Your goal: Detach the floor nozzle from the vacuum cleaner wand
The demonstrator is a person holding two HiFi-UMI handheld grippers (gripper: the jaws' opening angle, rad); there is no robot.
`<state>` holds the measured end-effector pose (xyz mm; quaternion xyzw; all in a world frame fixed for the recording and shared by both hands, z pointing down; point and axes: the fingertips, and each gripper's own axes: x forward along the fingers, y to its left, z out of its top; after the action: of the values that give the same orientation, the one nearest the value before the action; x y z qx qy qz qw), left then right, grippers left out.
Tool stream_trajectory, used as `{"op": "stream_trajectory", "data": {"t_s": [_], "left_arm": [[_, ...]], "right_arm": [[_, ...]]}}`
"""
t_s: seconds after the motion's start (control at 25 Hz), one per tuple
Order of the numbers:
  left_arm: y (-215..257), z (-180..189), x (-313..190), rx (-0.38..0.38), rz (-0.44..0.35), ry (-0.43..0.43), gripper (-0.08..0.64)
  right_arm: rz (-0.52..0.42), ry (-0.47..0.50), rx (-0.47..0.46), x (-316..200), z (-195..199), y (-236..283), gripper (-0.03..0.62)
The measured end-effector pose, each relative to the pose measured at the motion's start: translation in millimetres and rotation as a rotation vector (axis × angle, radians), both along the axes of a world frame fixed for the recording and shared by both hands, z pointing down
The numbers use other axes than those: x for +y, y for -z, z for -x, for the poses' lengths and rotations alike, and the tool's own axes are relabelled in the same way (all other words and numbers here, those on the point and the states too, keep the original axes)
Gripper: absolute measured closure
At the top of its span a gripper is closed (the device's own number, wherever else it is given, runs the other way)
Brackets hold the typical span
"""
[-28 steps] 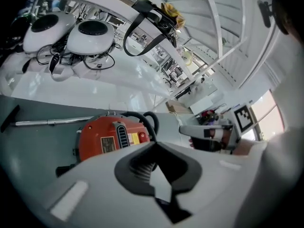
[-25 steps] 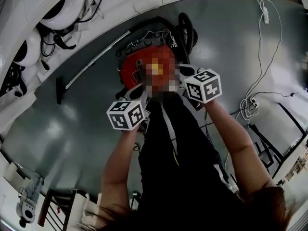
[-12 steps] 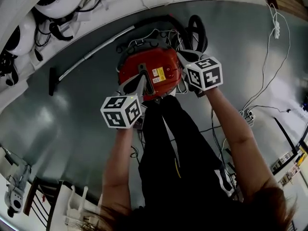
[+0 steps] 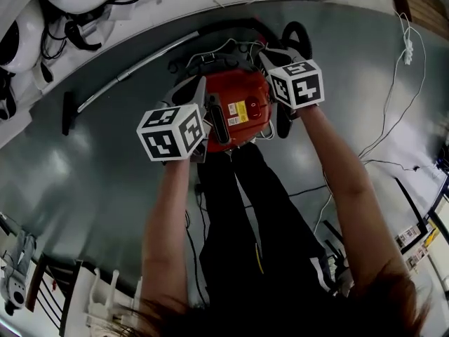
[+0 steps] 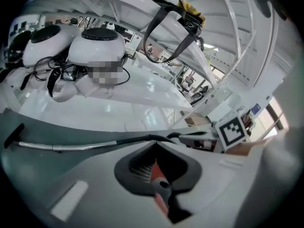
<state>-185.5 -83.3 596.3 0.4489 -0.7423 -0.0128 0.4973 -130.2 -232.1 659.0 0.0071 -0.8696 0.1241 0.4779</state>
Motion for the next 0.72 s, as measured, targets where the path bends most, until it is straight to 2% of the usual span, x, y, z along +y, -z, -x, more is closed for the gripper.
{"op": "stream_trajectory", "data": {"t_s": [0.12,0.32,0.44,0.56,0.64,0.72], "left_arm": [[-8,24,-13,-0.027,0.003,-0.003,0.549],[-17,50,-40,-0.067,-0.014,-0.031,0.549],[-25,53,-49,-0.078,-0.011,-0.045,0.545],[-35,51,-52,-0.077,-0.008,-0.059,0.526],[-45,49,-51,-0.063,-0.008,-0.071,0.477],[-54,51,-49,-0.047,-0.011,-0.071,0.466]], "right_arm": [[-0.039,0.022,0.021,-3,9,-13,0.592],[-0.134,0.052,0.105,-27,14,-43,0.465],[-0.195,0.066,0.179,-43,12,-66,0.407],[-0.256,0.114,0.237,-56,12,-87,0.404],[-0.263,0.148,0.279,-60,11,-103,0.355],[-0.244,0.148,0.327,-62,7,-118,0.310]]}}
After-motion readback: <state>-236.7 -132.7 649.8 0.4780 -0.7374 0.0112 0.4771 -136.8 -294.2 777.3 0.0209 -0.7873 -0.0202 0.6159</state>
